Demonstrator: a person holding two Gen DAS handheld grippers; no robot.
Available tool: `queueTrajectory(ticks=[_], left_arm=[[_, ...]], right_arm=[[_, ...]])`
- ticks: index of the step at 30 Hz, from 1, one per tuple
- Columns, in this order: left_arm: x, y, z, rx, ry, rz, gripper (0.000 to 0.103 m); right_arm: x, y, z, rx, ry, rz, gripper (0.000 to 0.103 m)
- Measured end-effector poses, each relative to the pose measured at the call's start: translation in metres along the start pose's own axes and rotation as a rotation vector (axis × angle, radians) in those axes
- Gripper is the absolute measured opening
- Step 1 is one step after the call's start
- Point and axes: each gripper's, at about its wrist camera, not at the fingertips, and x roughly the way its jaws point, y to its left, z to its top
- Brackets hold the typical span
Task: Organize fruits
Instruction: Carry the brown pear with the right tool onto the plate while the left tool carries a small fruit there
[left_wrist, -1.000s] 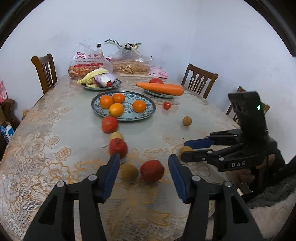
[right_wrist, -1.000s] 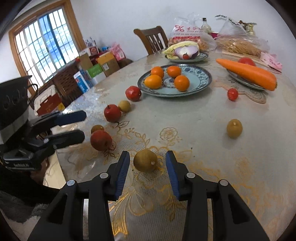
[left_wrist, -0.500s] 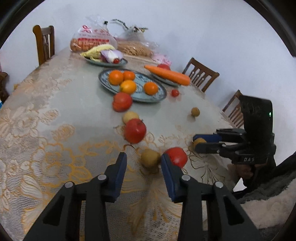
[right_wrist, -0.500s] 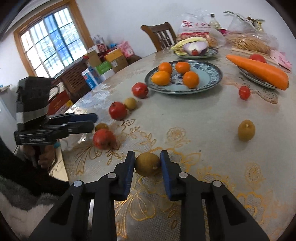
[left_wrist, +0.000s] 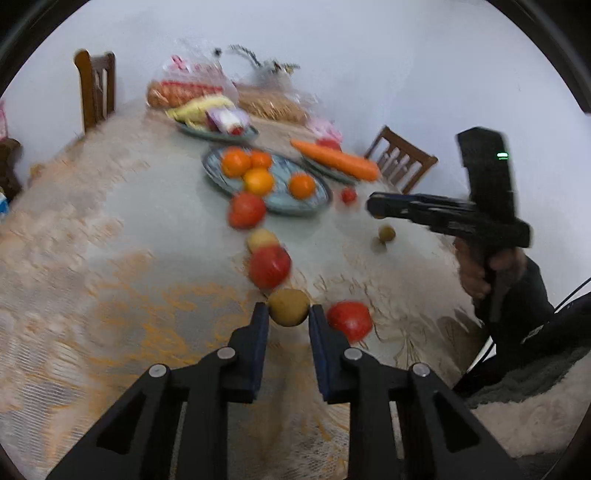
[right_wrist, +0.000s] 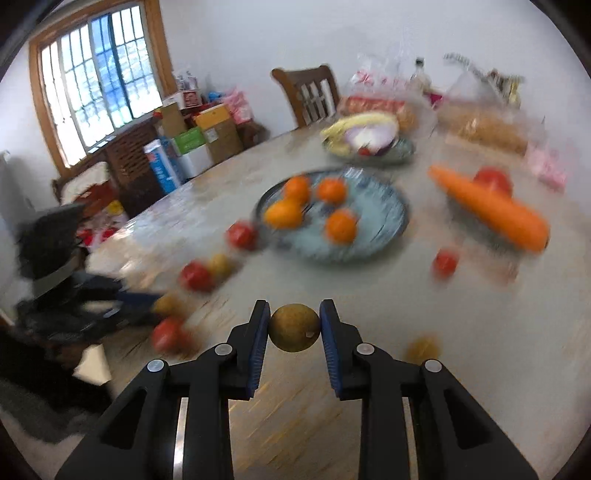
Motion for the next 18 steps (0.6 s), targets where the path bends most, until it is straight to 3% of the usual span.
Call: queueTrajectory(ticks=[4, 7, 11, 18], left_arm=[[-0.011, -0.003, 0.032, 0.018, -0.064, 0.036, 0.023], [0.009, -0.012, 0.068, 0.044, -0.067, 0.053, 0.023], [0.066, -0.022, 0.103, 0.104, 0.021, 0.085, 0.023], [0.110, -0.028, 0.112, 0.150, 0.099, 0.044, 0.023]], right_arm=[[0.024, -0.014, 0.021, 0.003, 0.004, -0.027, 0.029], [0.044, -0.022, 0.028, 0.023, 0.031, -0.075, 0.029], [0.058, -0.027, 0.032, 0.033, 0.055, -0.056, 0.029], [0.075, -0.026, 0.040, 0.025, 0.076, -0.039, 0.029]])
